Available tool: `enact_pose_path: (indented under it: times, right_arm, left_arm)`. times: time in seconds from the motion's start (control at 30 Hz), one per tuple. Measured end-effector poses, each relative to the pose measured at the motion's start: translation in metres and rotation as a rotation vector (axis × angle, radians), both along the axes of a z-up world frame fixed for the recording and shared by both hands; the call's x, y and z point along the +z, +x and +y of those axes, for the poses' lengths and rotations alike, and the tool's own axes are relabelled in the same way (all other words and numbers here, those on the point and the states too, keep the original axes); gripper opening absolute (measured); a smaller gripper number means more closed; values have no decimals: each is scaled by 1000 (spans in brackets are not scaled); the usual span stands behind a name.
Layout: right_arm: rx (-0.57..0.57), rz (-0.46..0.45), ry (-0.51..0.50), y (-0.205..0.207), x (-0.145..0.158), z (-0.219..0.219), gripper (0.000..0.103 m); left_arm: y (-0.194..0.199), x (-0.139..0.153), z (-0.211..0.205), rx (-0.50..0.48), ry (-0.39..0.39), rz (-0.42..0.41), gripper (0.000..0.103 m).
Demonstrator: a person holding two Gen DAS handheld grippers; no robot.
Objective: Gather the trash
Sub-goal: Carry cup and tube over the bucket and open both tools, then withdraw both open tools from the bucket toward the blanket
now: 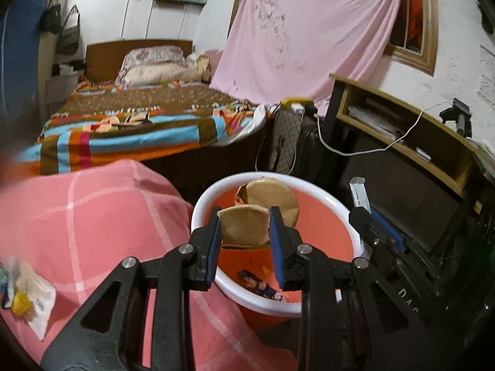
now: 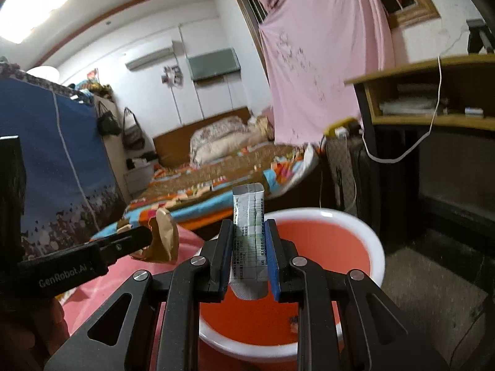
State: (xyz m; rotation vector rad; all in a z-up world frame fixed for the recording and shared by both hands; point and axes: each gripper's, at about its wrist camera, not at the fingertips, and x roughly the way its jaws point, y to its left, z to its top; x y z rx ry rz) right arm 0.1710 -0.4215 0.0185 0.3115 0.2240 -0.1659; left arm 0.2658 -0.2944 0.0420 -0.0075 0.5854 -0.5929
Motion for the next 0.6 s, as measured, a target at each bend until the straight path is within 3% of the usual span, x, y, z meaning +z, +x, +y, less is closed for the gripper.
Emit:
enact_pose_path:
  times: [0.37,0.6]
  right_arm:
    - [6,84,17,8,-11,1,19]
    - [-9,124,33,11,-16,-2,19]
  left_arm:
    - [15,-18,-7,1,23,128,12]
    - [19,-22,-5,14,21,160,24]
